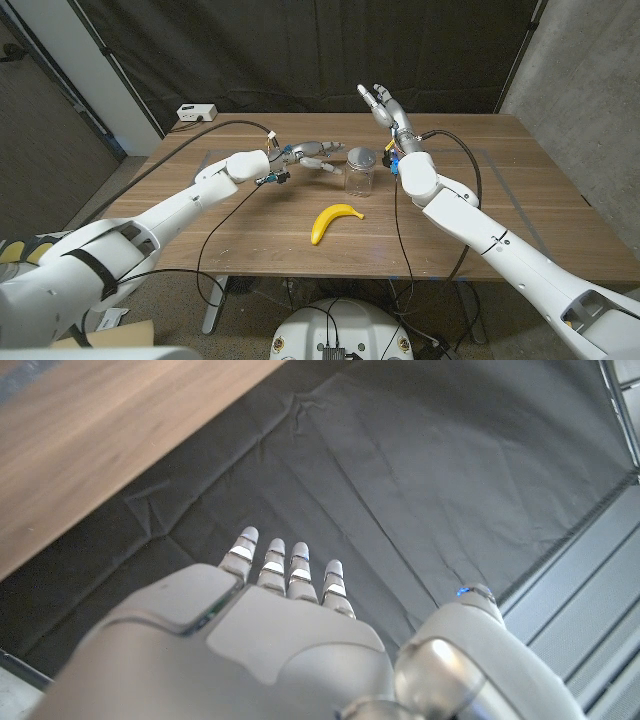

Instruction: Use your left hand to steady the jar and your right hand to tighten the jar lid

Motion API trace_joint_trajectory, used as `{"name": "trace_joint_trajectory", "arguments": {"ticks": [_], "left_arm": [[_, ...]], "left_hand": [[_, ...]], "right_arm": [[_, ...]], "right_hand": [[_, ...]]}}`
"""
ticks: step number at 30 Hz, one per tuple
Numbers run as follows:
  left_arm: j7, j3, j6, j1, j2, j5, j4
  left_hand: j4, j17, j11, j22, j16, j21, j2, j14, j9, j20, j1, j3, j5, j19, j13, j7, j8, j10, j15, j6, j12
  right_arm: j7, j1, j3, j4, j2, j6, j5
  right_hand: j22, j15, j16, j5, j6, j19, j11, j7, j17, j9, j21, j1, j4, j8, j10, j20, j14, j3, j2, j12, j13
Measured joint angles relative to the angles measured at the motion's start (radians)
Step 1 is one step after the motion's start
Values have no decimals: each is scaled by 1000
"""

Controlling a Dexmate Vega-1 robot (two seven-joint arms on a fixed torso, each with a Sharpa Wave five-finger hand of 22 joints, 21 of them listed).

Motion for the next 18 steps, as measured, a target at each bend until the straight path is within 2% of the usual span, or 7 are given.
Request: {"name": "trace_joint_trajectory", "arguments": {"ticks": [5,8,10,12,14,15,18], "left_arm": [[5,-23,17,23,22,-16,-48],[30,-41,23,42,33,-34,-74],[46,-66,25,68,48,-46,-108],[63,-80,29,83,56,-64,-126],[77,-95,31,99,63,-87,-145],[84,-120,32,124,71,-102,-168],[109,-134,32,140,75,-135,-181]], "left_hand": [[30,0,40,-3,0,-30,15,-89,0,-4,-42,-30,27,-62,-6,5,0,-100,32,-77,-3],[45,0,49,0,0,-37,26,-95,-2,-4,-65,-44,31,-64,-11,0,0,-110,36,-99,-3],[60,0,52,0,0,-46,36,-95,-3,-4,-86,-48,31,-64,-11,0,0,-108,36,-99,-3],[83,3,59,1,0,-49,63,-96,-3,-4,-113,-52,31,-64,-11,-6,0,-112,36,-104,-2],[118,5,67,5,3,-54,107,-98,-3,-4,-157,-54,27,-64,-15,-9,0,-110,43,-101,5],[128,5,67,6,6,-56,121,-97,-3,-4,-171,-55,22,-64,-16,-14,3,-110,45,-101,6],[150,6,59,10,13,-56,147,-97,-3,-4,-207,-60,7,-64,-19,-32,19,-110,45,-101,22]], "right_arm": [[3,-10,19,27,4,88,-1],[12,-15,34,47,9,125,9],[19,-17,41,55,11,147,18],[39,-21,56,71,15,192,45],[52,-25,68,84,17,211,60],[52,-25,68,85,17,211,60],[78,-29,85,103,20,251,99]], "right_hand": [[0,-6,0,0,22,67,-9,-1,0,-1,17,8,-11,8,15,-25,15,5,-1,1,0],[0,-13,7,0,29,116,-13,-8,0,-5,23,15,-19,8,41,-19,45,3,0,6,0],[0,-21,7,0,38,131,-20,-8,0,-5,29,17,-20,8,52,-13,56,4,-2,9,0],[0,-21,11,0,46,148,-17,-7,0,-5,29,17,-20,8,59,-8,64,4,-2,9,0],[0,-23,11,0,56,156,-22,-6,0,-5,29,17,-20,11,64,-3,70,4,-2,9,-4],[0,-23,11,0,63,156,-22,-6,0,-5,29,17,-21,15,64,-3,70,4,-2,9,-5],[0,-23,11,0,72,163,-23,-7,0,-5,29,23,-24,15,65,4,70,8,4,9,-5]]}}
